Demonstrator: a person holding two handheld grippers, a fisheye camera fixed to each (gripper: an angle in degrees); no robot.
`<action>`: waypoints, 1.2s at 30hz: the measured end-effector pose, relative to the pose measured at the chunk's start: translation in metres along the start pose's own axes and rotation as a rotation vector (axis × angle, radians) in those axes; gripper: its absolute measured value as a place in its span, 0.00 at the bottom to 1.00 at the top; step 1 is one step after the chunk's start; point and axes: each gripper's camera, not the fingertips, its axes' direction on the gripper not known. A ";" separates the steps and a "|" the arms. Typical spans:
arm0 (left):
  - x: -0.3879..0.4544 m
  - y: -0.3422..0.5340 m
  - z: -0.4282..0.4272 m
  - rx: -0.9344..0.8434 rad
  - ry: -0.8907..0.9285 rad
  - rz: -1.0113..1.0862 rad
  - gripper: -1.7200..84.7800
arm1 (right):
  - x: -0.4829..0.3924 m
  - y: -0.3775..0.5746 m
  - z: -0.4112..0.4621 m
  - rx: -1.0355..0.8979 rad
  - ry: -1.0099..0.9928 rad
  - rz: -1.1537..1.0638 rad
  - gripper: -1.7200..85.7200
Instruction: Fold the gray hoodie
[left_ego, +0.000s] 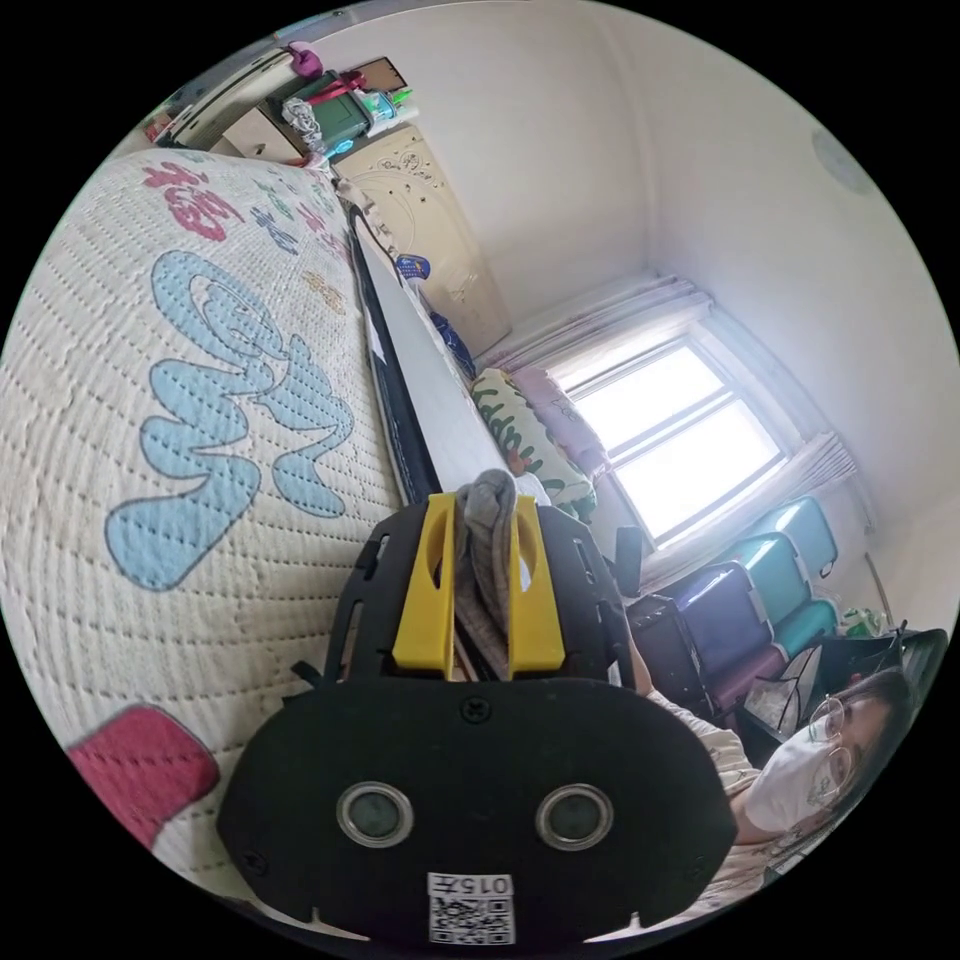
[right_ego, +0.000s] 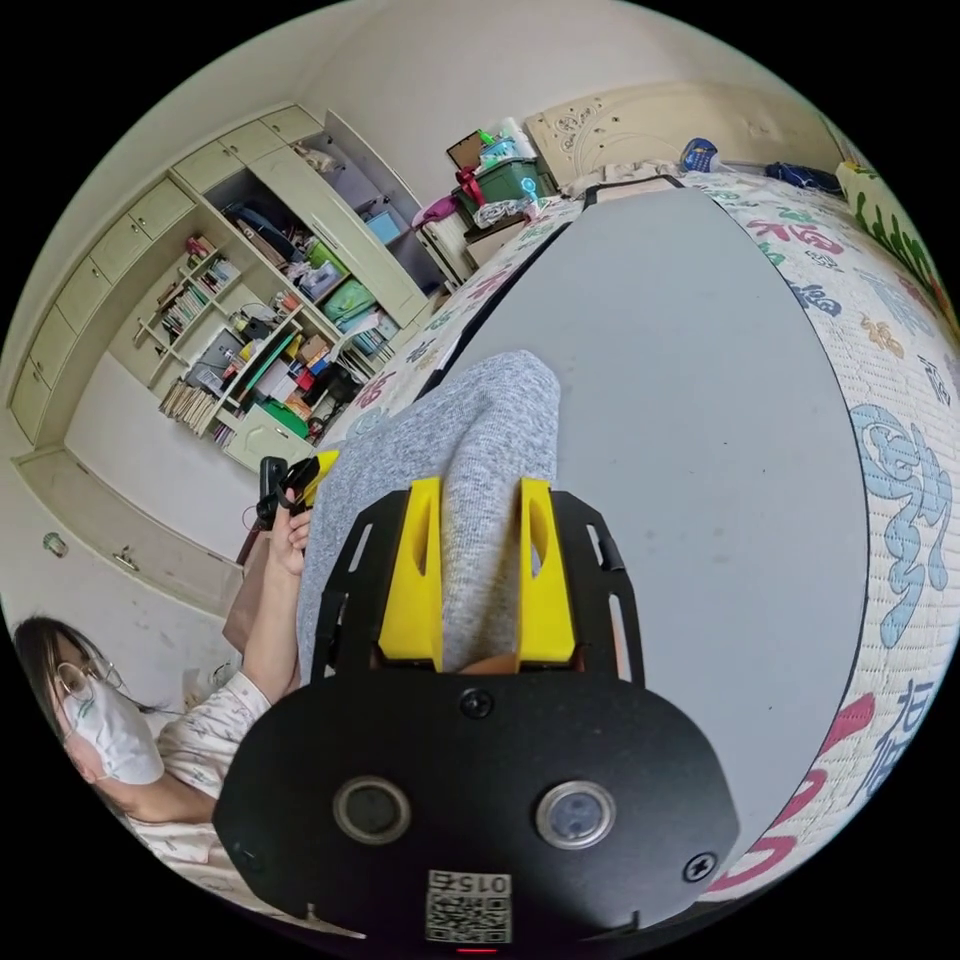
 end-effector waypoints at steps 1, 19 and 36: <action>-0.005 0.002 0.000 0.000 0.001 -0.001 0.11 | 0.003 0.001 -0.006 -0.013 -0.025 0.008 0.16; -0.117 0.057 -0.010 -0.011 0.043 0.004 0.12 | 0.009 0.005 0.011 -0.150 -0.188 0.064 0.19; -0.191 0.185 -0.049 0.010 0.012 0.357 0.10 | -0.101 0.143 -0.033 0.033 -0.142 -0.180 0.11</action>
